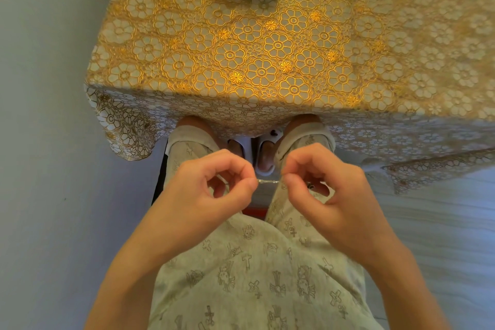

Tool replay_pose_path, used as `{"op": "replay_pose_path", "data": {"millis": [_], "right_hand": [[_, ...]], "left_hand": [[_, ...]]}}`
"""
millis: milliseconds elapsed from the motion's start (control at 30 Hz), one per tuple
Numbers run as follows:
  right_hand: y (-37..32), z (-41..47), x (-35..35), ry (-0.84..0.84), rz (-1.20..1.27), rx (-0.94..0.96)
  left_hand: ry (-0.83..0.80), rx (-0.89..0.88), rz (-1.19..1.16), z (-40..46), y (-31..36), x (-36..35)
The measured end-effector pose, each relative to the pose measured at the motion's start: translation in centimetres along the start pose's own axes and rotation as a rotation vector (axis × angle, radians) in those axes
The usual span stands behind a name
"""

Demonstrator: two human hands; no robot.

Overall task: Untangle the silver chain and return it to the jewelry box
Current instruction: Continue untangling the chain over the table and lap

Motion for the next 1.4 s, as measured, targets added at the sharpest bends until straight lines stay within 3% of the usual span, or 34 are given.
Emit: {"op": "replay_pose_path", "data": {"millis": [267,633,967,1400], "right_hand": [[-0.4,0.3,-0.7,-0.070,-0.021,0.023],[-0.3,0.6,-0.5,-0.014,0.012,-0.027],[0.0,1.9,0.2,-0.016,-0.172,0.053],[0.7,16.6,13.2,0.225,-0.345,0.291]], "left_hand": [[-0.008,-0.034,0.001,0.2,0.3,-0.3],[0.005,-0.112,0.077,0.3,0.7,-0.4],[0.039,-0.172,0.211,1.5,1.5,-0.3],[0.169,-0.459,0.308,18.4,13.5,0.7]]}}
Point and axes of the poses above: each hand's wrist, its own z-axis towards the middle knuckle, its own x-axis out of the back of the hand, y = z × x, the point moved 3 cm from there along z, towards the middle knuckle, and after that the axes turned 2 degrees about x, right-handed, at the moved point
